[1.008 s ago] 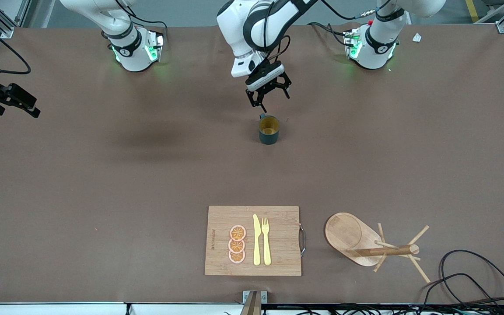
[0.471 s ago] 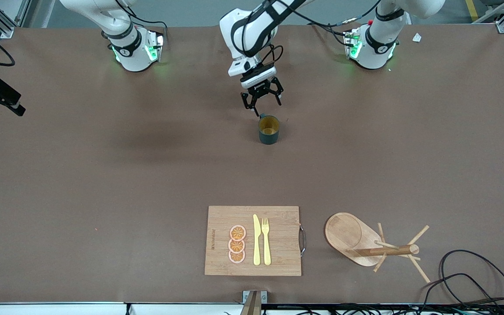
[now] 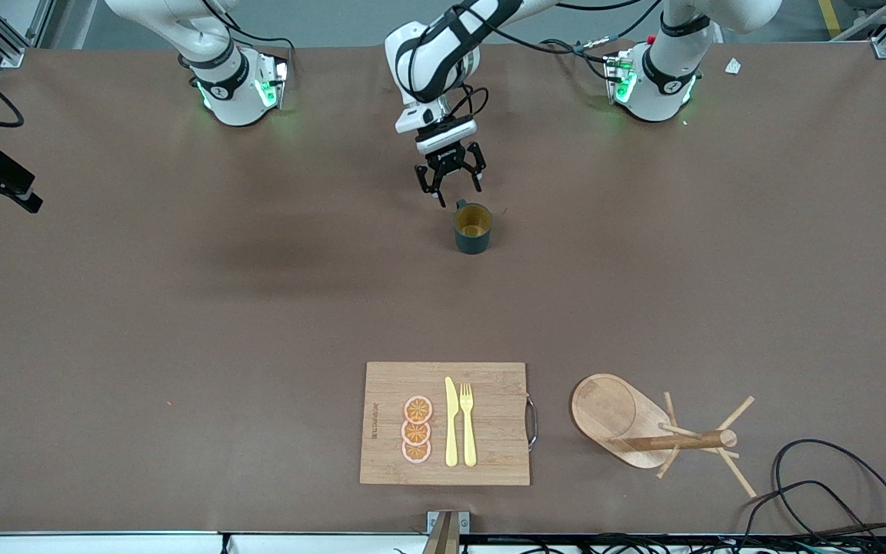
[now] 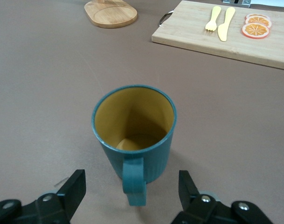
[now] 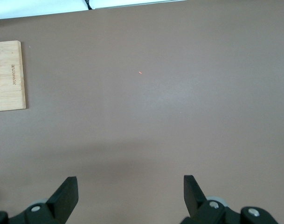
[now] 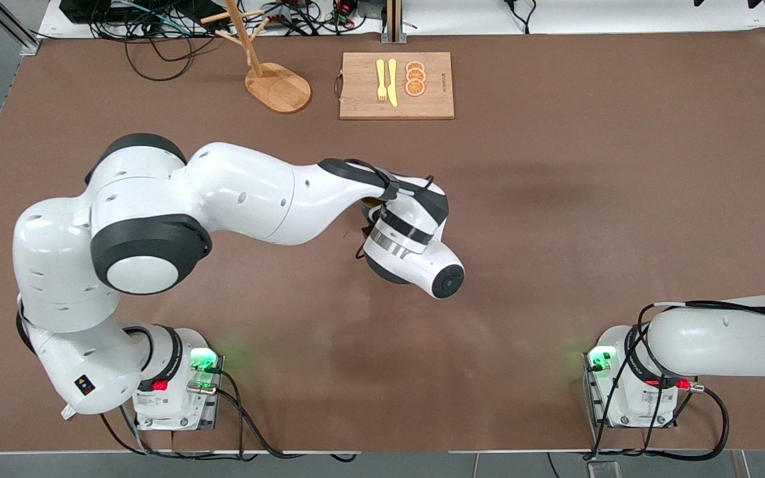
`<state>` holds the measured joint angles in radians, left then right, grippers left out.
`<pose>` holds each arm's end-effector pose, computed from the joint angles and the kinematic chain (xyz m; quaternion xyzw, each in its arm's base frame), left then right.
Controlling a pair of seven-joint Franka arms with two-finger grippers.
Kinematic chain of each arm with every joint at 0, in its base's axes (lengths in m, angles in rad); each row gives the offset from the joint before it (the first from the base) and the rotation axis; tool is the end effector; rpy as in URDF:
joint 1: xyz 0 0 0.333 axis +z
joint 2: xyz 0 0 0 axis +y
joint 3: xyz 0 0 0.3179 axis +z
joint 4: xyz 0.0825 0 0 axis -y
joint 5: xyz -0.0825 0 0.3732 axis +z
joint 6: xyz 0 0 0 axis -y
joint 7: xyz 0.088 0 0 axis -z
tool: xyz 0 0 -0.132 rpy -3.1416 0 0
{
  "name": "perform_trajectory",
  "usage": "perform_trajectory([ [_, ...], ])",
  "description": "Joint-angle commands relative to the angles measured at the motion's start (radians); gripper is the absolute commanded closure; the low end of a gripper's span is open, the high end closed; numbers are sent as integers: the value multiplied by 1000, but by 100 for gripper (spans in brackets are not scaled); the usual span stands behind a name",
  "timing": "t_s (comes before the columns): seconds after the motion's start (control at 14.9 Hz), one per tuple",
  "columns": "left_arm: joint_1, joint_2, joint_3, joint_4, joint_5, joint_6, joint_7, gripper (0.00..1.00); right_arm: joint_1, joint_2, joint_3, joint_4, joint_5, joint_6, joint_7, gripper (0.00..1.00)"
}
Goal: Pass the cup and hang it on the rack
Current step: 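Lower the left gripper and grasp the teal mug handle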
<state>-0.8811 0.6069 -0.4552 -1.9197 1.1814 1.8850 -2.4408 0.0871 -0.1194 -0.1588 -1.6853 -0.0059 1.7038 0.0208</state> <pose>0.2267 -0.5372 0.1767 -0.8962 -0.1808 -0.3940 0.0944 0.5208 -0.0430 0.6233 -0.9966 0.0460 -0.0683 0.0048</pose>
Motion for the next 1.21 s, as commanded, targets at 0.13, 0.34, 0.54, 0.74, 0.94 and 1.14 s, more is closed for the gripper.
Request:
perform_trajectory([
  [0.13, 4, 63, 3, 68, 38, -4, -14, 29, 3, 3, 7, 19, 12, -16, -5, 0],
  [0.34, 7, 77, 7, 100, 43, -3, -11, 48, 2, 3, 11, 18, 12, -41, -2, 0],
  [0.54, 10, 86, 7, 105, 41, -4, -10, 59, -44, 10, 34, 19, 12, -39, -4, 0],
  [0.74, 19, 90, 9, 107, 40, -6, -3, 69, -79, 59, 82, 77, 11, -65, -5, 0],
  [0.94, 22, 88, 9, 110, 34, -9, 2, 86, -81, 98, 84, 164, 11, -110, -5, 0],
  [1.14, 25, 82, 7, 158, 26, -15, 46, 100, -137, 101, 122, 164, 14, -109, -15, 0],
])
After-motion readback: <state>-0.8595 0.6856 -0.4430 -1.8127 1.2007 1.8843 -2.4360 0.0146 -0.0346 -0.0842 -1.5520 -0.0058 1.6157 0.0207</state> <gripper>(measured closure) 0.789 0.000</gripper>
